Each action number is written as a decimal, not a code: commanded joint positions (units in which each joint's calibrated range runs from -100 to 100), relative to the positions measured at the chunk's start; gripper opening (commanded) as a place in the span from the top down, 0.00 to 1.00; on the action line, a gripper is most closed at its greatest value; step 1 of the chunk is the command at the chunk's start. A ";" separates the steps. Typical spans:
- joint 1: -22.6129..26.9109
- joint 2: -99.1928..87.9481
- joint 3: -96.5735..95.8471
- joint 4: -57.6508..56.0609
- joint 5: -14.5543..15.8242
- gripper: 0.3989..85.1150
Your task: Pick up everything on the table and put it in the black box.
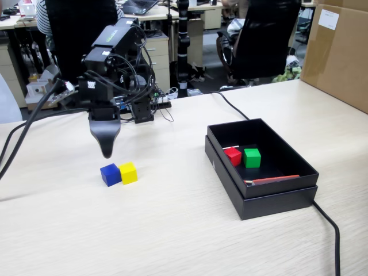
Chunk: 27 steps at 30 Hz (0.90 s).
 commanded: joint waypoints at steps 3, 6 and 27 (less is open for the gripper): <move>-0.15 5.23 5.80 0.21 -0.59 0.44; 0.29 8.67 7.98 0.21 -0.59 0.45; 0.34 19.57 15.23 0.21 -0.49 0.73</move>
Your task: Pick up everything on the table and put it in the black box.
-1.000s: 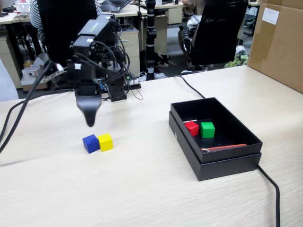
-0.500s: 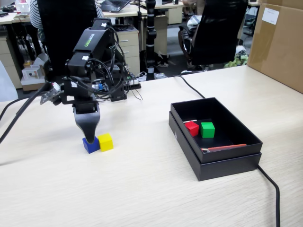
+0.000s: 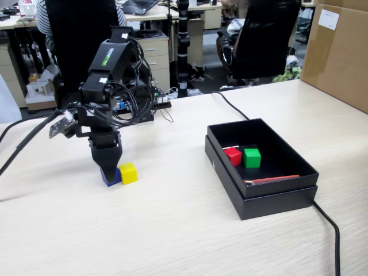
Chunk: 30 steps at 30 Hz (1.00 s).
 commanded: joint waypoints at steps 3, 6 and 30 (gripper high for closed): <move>-0.29 -0.07 6.28 0.21 0.00 0.86; -0.49 -0.07 7.19 0.21 0.05 0.92; 25.40 -23.13 19.34 -1.60 15.58 0.92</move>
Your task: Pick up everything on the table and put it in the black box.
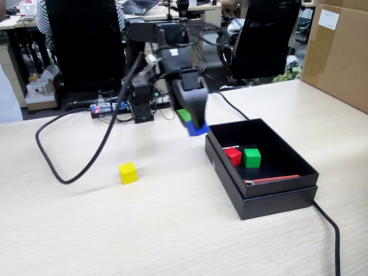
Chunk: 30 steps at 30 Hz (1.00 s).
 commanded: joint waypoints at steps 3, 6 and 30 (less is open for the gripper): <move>2.78 2.02 9.82 -0.98 1.22 0.92; 4.30 6.03 13.72 -3.23 1.86 0.92; 5.52 24.62 9.91 -4.87 3.91 0.68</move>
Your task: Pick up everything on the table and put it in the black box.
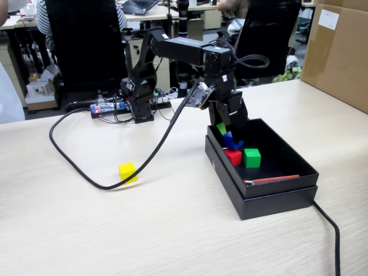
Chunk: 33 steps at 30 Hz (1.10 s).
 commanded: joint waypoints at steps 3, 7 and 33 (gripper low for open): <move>-0.05 -2.55 1.51 -0.46 0.00 0.57; -0.44 -7.94 1.42 -0.46 -0.10 0.51; -21.49 -33.07 -18.62 -0.37 -12.70 0.43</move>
